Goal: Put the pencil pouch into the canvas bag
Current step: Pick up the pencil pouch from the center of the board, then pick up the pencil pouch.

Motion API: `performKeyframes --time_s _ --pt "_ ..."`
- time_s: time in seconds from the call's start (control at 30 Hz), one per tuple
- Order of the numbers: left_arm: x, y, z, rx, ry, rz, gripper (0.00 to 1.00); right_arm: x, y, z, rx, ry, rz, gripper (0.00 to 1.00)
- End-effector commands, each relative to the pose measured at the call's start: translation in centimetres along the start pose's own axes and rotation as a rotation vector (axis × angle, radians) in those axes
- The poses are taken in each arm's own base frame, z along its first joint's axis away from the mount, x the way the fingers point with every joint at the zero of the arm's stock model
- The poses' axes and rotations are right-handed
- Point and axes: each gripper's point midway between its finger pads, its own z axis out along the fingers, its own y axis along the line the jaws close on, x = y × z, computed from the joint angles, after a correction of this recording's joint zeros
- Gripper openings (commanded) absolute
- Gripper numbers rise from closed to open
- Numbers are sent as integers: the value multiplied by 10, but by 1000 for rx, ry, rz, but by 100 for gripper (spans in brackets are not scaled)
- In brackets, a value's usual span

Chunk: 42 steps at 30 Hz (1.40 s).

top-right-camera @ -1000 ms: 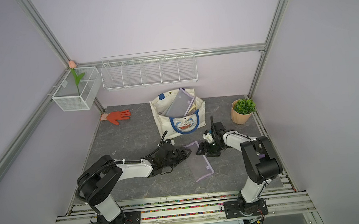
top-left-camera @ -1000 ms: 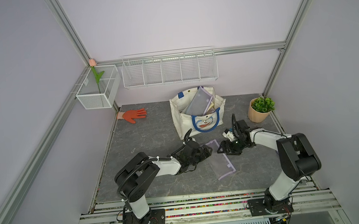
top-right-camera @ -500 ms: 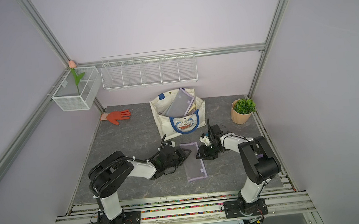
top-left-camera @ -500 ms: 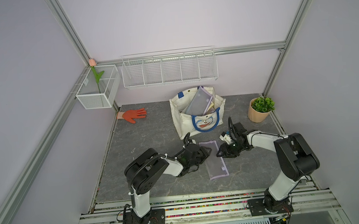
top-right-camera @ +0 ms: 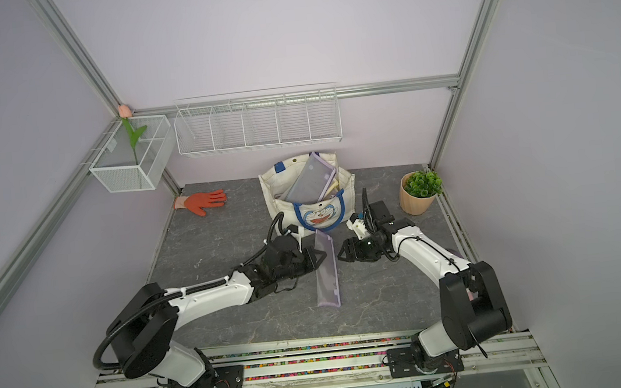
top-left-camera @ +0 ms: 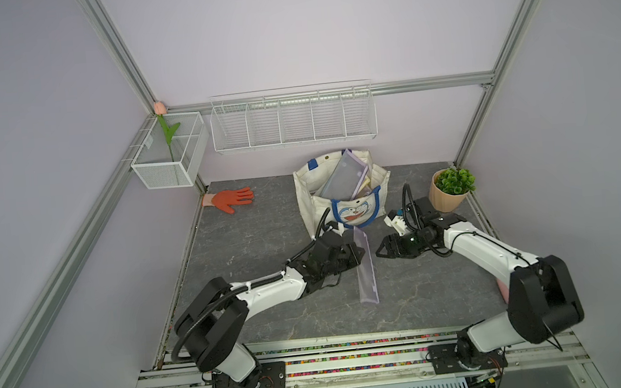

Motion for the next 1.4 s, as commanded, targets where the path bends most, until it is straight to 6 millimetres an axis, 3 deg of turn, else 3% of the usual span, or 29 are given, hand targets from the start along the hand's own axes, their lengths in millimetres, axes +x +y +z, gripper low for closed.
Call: performKeyframes --time_s 0.0,0.2,0.3,0.43,0.6,0.73,0.93,1.13,1.37 --pt "-27 -23 -39 -87 27 346 0 7 4 -20 46 7 -27 73" --pt "-123 -86 -103 -20 -154 671 0 -1 19 -44 49 -45 -57 80" --pt "-169 -110 -117 -49 -235 854 0 -3 24 -51 46 -61 -64 81" --pt "-226 -127 -104 -125 -270 1023 0 -5 27 -56 45 -67 -66 83" --pt "-271 -117 -62 -232 -264 1129 0 -6 27 -60 52 -76 -69 84" --pt "-278 -105 -23 -223 -219 1163 0 -8 25 -61 57 -78 -63 84" --pt "-271 -76 14 -213 -160 1131 0 -9 21 -57 57 -67 -54 84" --pt "-254 -40 38 -217 -79 1087 0 -12 18 -53 57 -61 -42 84" --pt "-248 -3 55 -212 -27 1015 0 -12 16 -50 60 -56 -38 83"
